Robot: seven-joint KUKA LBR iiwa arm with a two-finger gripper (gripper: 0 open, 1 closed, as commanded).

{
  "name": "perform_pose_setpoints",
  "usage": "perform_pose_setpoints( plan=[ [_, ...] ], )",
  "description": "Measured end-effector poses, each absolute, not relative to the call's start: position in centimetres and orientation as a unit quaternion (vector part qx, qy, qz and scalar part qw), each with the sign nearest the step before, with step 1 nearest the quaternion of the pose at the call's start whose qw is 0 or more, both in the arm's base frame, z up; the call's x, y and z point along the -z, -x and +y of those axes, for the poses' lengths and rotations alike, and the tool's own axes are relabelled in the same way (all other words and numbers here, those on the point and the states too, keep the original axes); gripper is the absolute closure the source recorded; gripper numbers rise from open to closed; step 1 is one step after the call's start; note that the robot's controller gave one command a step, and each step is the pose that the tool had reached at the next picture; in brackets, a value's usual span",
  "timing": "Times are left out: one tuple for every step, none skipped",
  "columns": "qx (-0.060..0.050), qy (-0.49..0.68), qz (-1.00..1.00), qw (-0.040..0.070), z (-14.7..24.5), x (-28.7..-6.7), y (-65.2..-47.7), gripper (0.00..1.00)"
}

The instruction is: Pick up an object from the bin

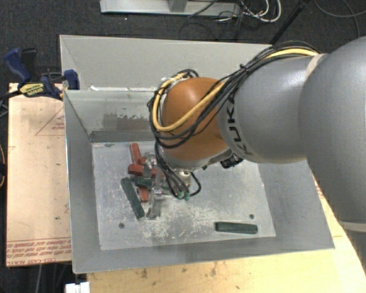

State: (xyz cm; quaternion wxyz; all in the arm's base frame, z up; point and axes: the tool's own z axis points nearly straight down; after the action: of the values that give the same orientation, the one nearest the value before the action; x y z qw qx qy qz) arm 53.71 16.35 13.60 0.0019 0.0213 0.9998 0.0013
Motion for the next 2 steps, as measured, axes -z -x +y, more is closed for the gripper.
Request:
perform_pose_setpoints(
  plan=[
    [0.0, 0.024, 1.0, 0.004, 14.9, -10.7, -54.8, 0.0],
    [-0.001, 0.048, 0.999, 0.001, 16.0, -8.7, -58.1, 0.0]
  ],
)
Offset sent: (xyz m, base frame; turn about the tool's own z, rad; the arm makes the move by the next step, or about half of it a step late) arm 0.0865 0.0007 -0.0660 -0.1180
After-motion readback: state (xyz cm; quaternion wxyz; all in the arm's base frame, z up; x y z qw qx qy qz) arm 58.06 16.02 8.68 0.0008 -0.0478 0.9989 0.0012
